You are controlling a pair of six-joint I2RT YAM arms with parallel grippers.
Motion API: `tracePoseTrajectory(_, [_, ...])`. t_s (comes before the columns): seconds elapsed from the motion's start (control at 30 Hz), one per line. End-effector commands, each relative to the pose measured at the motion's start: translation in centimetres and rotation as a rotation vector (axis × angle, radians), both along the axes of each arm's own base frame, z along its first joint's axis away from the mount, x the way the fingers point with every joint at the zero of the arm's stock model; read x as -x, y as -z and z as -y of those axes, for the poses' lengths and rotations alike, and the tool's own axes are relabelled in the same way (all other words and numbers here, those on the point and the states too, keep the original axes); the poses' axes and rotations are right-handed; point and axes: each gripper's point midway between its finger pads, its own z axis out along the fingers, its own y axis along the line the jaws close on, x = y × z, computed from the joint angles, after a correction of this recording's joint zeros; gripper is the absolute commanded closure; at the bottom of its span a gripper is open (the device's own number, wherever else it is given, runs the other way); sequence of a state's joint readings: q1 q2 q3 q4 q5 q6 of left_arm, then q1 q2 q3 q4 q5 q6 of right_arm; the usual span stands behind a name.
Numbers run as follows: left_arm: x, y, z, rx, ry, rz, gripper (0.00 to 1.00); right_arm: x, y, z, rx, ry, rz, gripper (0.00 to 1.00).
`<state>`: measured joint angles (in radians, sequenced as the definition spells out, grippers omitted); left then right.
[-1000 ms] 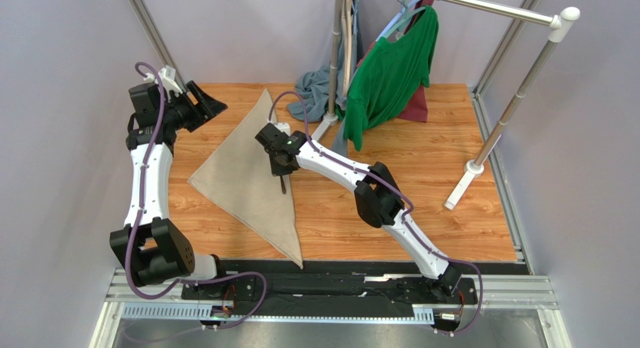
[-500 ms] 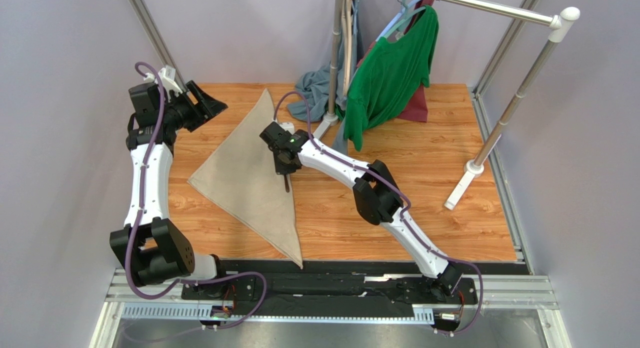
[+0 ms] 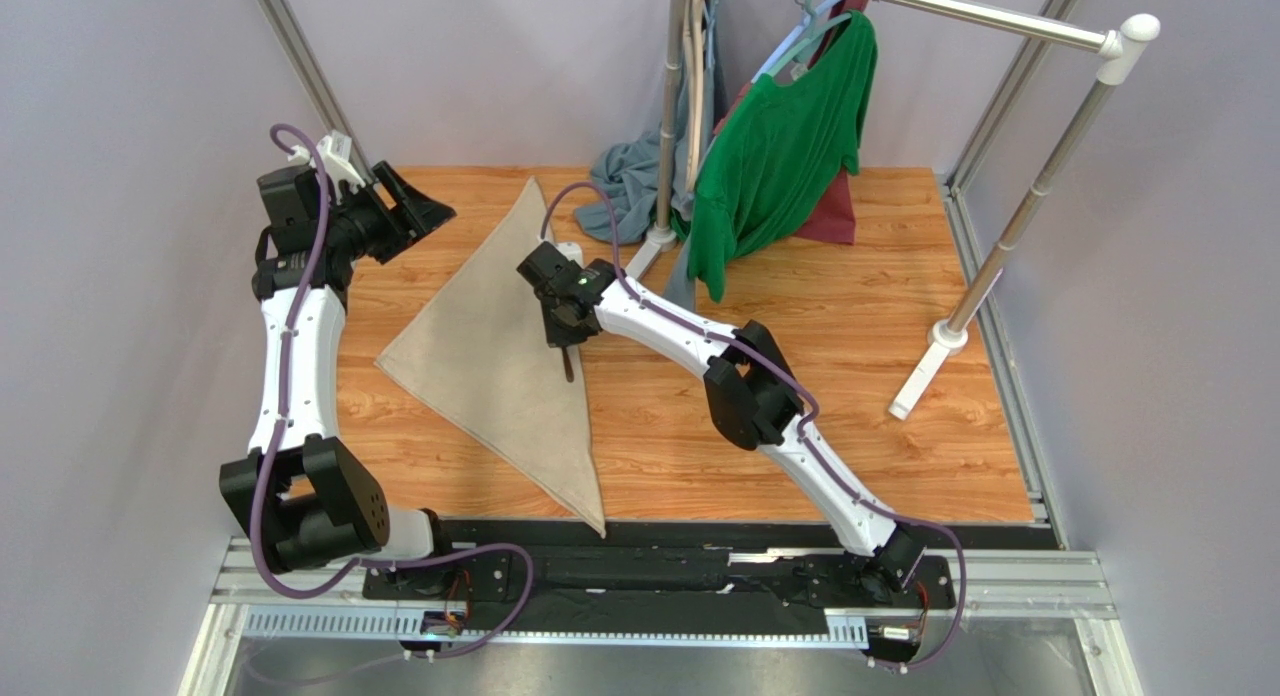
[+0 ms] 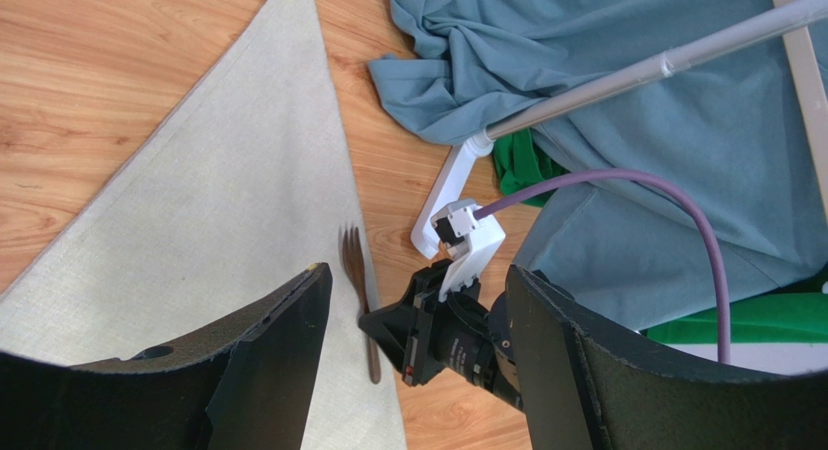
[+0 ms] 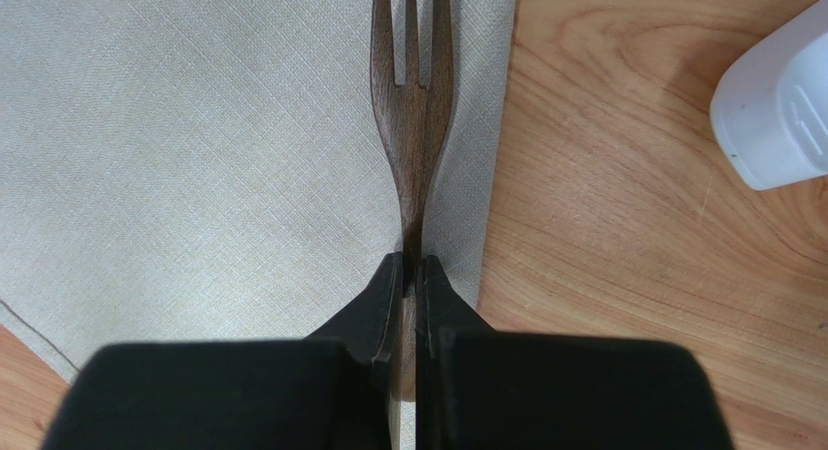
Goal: Fold the napkin, place the utensils inside, and roll it up
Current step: Place the utensil onto the napkin
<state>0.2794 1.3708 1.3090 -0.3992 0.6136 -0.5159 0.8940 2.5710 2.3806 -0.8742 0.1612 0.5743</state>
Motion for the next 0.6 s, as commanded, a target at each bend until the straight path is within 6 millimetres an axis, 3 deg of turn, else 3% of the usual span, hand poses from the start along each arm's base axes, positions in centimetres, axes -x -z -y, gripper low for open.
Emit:
tracePoseTrajectory(0.0, [-0.19, -0.58, 0.01, 0.008, 0.009, 0.029, 0.25, -0.93, -1.00, -1.61, -0.059, -0.012, 0.033, 1.00])
tracePoseTrajectory(0.47, [-0.22, -0.52, 0.03, 0.011, 0.009, 0.026, 0.25, -0.96, -0.28, -2.08, -0.075, -0.010, 0.018, 1.00])
tracePoseTrajectory(0.57, [-0.25, -0.46, 0.02, 0.010, 0.010, 0.025, 0.25, -0.90, -0.37, -2.35, -0.088, -0.017, 0.015, 0.91])
